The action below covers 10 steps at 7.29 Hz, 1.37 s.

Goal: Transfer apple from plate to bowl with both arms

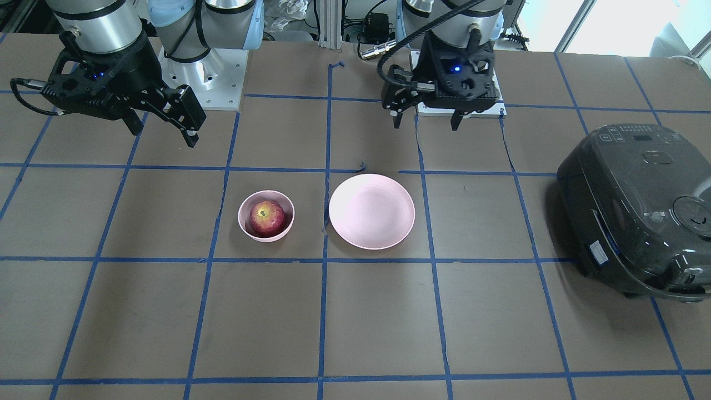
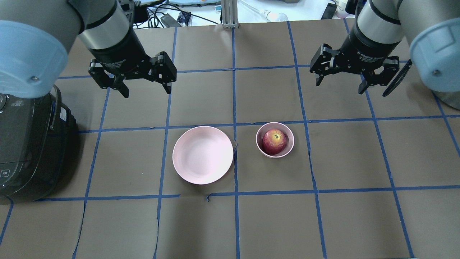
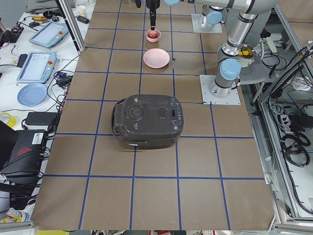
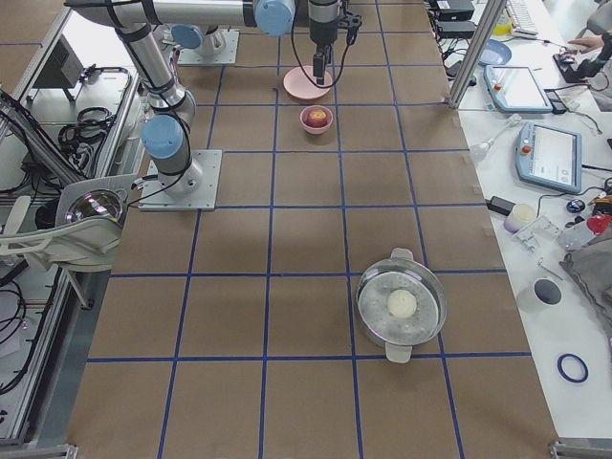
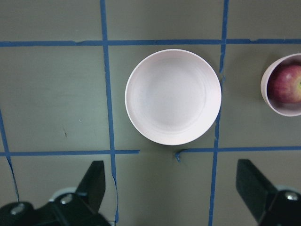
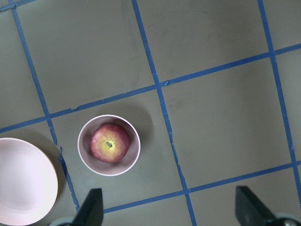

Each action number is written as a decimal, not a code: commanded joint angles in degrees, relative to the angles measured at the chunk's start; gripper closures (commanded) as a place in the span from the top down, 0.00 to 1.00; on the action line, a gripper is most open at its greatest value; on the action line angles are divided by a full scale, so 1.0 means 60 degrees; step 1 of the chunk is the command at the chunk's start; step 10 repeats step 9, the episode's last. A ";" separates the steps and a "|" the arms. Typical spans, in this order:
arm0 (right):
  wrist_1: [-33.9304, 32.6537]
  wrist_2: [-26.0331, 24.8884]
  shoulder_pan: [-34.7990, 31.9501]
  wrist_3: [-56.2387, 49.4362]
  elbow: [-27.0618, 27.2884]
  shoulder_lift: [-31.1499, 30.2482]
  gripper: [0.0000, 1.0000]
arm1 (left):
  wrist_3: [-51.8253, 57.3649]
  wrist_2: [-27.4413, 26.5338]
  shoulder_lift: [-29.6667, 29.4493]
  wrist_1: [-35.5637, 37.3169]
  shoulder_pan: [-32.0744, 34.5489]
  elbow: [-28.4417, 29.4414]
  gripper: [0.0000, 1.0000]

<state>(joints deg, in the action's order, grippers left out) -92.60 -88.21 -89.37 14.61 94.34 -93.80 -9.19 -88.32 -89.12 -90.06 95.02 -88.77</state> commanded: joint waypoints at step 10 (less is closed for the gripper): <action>0.0419 -0.0124 -0.0017 0.0011 -0.0357 -0.0084 1.00 | -0.0036 -0.0001 0.0132 -0.0033 -0.0514 0.0147 1.00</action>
